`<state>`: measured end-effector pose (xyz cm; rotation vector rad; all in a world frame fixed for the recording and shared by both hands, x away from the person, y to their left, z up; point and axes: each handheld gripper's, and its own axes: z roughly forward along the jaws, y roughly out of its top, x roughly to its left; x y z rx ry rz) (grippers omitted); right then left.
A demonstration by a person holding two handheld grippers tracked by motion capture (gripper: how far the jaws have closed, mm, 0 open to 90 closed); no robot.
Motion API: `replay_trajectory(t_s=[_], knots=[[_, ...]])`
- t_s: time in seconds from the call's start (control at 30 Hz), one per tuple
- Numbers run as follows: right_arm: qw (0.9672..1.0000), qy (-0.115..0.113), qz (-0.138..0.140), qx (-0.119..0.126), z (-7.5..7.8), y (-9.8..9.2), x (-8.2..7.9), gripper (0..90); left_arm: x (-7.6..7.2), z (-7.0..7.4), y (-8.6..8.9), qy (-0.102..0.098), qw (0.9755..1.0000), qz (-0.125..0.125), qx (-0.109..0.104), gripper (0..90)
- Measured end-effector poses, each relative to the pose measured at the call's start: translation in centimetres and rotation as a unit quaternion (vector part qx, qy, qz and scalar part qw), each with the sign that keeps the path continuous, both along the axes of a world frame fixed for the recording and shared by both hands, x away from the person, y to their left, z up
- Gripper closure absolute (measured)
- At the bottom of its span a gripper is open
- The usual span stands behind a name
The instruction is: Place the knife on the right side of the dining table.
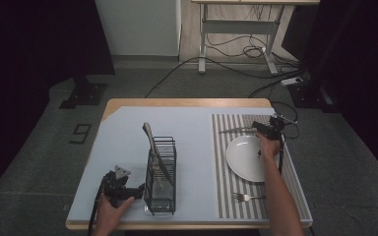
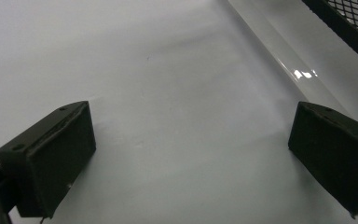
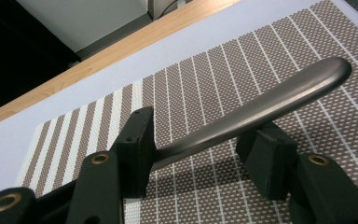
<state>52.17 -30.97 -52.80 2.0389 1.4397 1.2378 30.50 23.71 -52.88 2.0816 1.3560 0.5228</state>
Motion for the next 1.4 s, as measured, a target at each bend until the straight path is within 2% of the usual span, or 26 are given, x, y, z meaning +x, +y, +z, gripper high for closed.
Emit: replay_trajectory(t_s=[0.23, 0.3, 0.37, 0.4, 0.47, 0.57, 0.67, 0.73, 0.8, 0.83, 0.87, 0.93, 0.97, 1.03, 1.1, 1.13, 1.17, 1.2, 1.4], knots=[[0.9999, 0.011, 0.003, 0.001, 0.0, -0.2, 0.0, 44.9, 0.0, 0.0, 0.0, 0.0, 1.0, 0.0, 0.0, 0.0], [0.9996, 0.028, 0.006, 0.003, 0.0, -0.3, 0.2, 43.8, 0.0, 0.0, 0.0, -0.001, 1.0, 0.0, 0.0, 0.0], [0.9993, 0.035, 0.014, 0.0, 0.2, -0.4, 0.3, 42.5, 0.0, 0.0, 0.0, -0.001, 1.0, 0.0, 0.0, 0.1], [0.9986, 0.048, 0.021, -0.013, 0.4, -0.4, 0.3, 43.7, 0.0, 0.0, 0.0, -0.001, 1.0, 0.0, 0.0, 0.0], [0.9982, 0.05, 0.024, -0.022, 0.5, -0.3, 0.3, 43.6, 0.0, 0.0, 0.0, -0.001, 1.0, 0.0, 0.0, 0.1], [0.998, 0.054, 0.025, -0.019, 0.5, -0.5, 0.2, 43.6, 0.0, 0.0, 0.0, -0.001, 1.0, 0.001, 0.0, 0.1], [0.9984, 0.042, 0.027, -0.028, 0.9, -0.5, 0.2, 43.6, 0.0, 0.0, 0.0, -0.001, 1.0, 0.0, 0.0, 0.1], [0.9982, 0.024, 0.038, -0.039, 1.5, -0.3, 0.3, 43.5, 0.0, 0.0, 0.0, -0.001, 1.0, 0.0, 0.0, 0.0], [0.998, 0.016, 0.043, -0.043, 1.8, -0.1, 0.4, 43.3, 0.0, 0.0, 0.0, -0.001, 1.0, 0.001, 0.0, 0.0], [0.9974, -0.001, 0.051, -0.05, 2.1, 0.4, 0.6, 42.8, 0.0, 0.0, 0.0, 0.0, 1.0, 0.0, 0.0, 0.0], [0.9974, -0.001, 0.051, -0.05, 2.1, 0.4, 0.6, 42.8, 0.0, 0.0, 0.0, 0.0, 1.0, 0.0, 0.0, 0.0], [0.9952, 0.003, 0.069, -0.069, 2.4, 1.2, 1.7, 42.5, 0.0, 0.0, 0.0, -0.001, 1.0, 0.001, 0.0, 0.0], [0.9952, 0.003, 0.069, -0.069, 2.4, 1.2, 1.7, 42.5, 0.0, 0.0, 0.0, -0.001, 1.0, 0.001, 0.0, 0.0], [0.9936, -0.008, 0.077, -0.082, 2.3, 1.7, 2.2, 42.5, 0.0, 0.0, 0.0, 0.0, 1.0, 0.0, 0.0, 0.0], [0.9918, 0.013, 0.089, -0.091, 2.0, 2.3, 3.2, 42.1, 0.0, 0.0, 0.0, 0.0, 1.0, 0.0, 0.0, 0.0], [0.9912, 0.014, 0.092, -0.095, 1.6, 2.6, 3.5, 42.4, 0.0, 0.0, 0.0, 0.0, 1.0, 0.0, 0.0, 0.0], [0.9895, 0.017, 0.093, -0.109, 1.2, 2.9, 3.9, 42.9, 0.0, 0.0, 0.0, 0.0, 1.0, 0.0, 0.0, 0.0], [0.9858, 0.046, 0.102, -0.126, 0.5, 3.1, 4.6, 43.6, 0.0, 0.0, 0.0, 0.0, 1.0, 0.0, 0.0, 0.0], [0.9846, 0.048, 0.094, -0.139, 0.5, 3.3, 4.8, 45.4, 0.0, 0.0, 0.0, 0.0, 1.0, 0.0, 0.0, 0.0]])
